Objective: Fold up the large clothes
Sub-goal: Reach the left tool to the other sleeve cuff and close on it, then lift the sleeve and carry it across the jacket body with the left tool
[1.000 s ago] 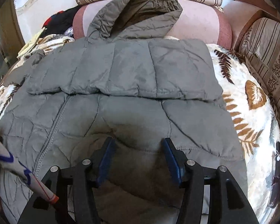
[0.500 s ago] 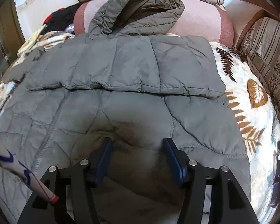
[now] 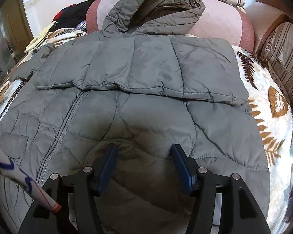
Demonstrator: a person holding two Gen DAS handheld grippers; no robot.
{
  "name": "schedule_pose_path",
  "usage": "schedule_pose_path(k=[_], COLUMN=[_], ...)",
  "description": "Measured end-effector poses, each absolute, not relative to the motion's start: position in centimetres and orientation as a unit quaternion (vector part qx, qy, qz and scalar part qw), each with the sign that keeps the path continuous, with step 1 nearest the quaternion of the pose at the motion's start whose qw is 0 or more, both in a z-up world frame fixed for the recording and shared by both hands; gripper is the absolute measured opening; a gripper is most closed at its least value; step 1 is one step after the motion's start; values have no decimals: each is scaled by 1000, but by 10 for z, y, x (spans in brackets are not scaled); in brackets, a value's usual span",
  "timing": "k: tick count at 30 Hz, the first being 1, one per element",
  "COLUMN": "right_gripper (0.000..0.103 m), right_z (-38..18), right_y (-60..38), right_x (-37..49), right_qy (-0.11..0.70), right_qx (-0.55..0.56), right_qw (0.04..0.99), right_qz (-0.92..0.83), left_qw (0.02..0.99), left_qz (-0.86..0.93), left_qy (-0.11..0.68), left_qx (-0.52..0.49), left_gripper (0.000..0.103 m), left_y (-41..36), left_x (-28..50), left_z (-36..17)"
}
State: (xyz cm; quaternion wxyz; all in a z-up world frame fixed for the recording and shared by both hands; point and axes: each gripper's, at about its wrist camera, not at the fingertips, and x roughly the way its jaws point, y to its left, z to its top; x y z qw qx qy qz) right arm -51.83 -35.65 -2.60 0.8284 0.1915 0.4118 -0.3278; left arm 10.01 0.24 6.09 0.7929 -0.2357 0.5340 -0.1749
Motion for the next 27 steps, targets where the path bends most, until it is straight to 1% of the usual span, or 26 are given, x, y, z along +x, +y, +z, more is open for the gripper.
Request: schedule_pose_path(k=[4, 12, 13, 14, 15, 16, 20, 23, 27], right_gripper=[65, 68, 69, 69, 69, 69, 69, 69, 68], right_z=[-28, -32, -33, -33, -33, -33, -32, -27, 3], right_y=[-355, -355, -355, -355, -356, -356, -358, -357, -352], right_x=[-517, -512, -512, -511, -511, -511, -512, -516, -528], right_qy=[414, 416, 416, 416, 416, 416, 415, 406, 347], right_qx=[186, 175, 174, 174, 174, 174, 178, 181, 168], right_qw=[828, 828, 828, 828, 828, 828, 829, 832, 859], right_qz=[-330, -333, -333, -334, -333, -333, -332, -331, -336], left_qw=[783, 782, 788, 797, 806, 809, 820, 825, 843], left_qz=[-181, -189, -181, -175, -168, -169, -175, -195, -229], left_qy=[534, 513, 508, 502, 499, 500, 485, 468, 433], left_qx=[-263, -299, -297, -287, -270, -258, -249, -248, -221], left_gripper=[59, 59, 56, 49, 20, 11, 10, 10, 10], left_y=[1, -17, -20, -22, -26, -29, -30, -30, -37], left_x=[128, 153, 154, 153, 152, 152, 143, 130, 104], left_z=[35, 3, 2, 3, 6, 8, 26, 53, 106])
